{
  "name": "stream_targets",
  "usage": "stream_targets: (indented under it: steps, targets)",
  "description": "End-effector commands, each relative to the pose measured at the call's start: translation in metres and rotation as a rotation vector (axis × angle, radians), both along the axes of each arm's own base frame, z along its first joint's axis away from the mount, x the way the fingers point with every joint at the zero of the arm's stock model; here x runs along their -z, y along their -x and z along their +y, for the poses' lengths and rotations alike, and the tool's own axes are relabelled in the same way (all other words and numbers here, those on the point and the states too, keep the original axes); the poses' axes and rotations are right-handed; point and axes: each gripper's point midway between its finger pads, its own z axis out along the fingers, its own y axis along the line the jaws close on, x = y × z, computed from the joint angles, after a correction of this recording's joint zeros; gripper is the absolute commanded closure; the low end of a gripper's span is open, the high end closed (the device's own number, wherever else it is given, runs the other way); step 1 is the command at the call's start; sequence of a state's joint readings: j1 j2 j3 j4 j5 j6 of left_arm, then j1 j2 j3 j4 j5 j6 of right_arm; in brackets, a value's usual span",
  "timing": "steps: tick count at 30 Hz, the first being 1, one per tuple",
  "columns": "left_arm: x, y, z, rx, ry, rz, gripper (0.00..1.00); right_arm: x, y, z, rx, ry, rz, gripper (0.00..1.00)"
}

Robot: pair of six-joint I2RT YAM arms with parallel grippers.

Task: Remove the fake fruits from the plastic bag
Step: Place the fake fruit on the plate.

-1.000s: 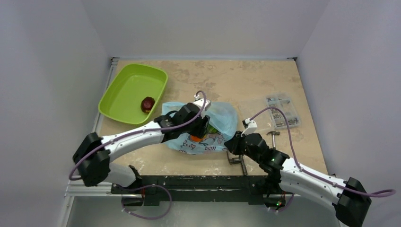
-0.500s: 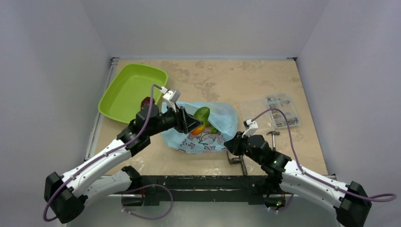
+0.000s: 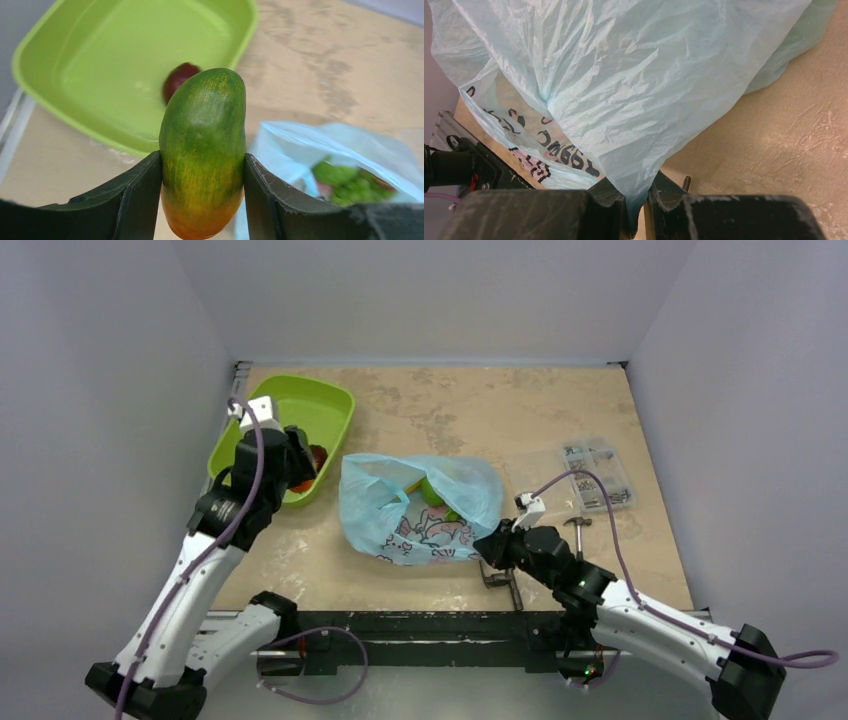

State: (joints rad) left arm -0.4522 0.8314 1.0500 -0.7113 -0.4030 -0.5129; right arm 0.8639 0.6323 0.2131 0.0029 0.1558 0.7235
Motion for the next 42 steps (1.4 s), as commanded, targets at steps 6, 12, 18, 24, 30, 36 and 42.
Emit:
stream_targets:
  steps: [6,12,18,24,30,36,42]
  targets:
    - [0.068,-0.065,0.098,-0.252,-0.240,0.219,1.00,-0.012,-0.001,0.004,-0.022,-0.034,-0.045,0.89]
    - [0.131,-0.097,0.105,-0.182,-0.030,0.398,1.00,-0.013,0.000,0.004,-0.020,-0.041,-0.051,0.89]
    - [0.150,-0.108,0.101,-0.137,0.094,0.471,0.75,-0.012,-0.001,0.002,-0.010,-0.033,-0.046,0.89]
    - [0.150,-0.105,0.099,-0.133,0.114,0.498,0.25,-0.010,-0.003,0.001,0.007,-0.029,-0.043,0.89]
    - [0.136,-0.103,0.091,-0.115,0.145,0.435,0.21,-0.008,-0.004,-0.001,0.018,-0.023,-0.037,0.89]
    - [0.105,-0.091,0.055,0.019,0.187,0.300,0.29,-0.006,-0.007,-0.003,0.040,-0.012,-0.027,0.89]
    - [0.064,-0.045,-0.032,0.263,0.227,0.092,0.32,0.000,-0.009,-0.003,0.053,0.012,-0.006,0.89]
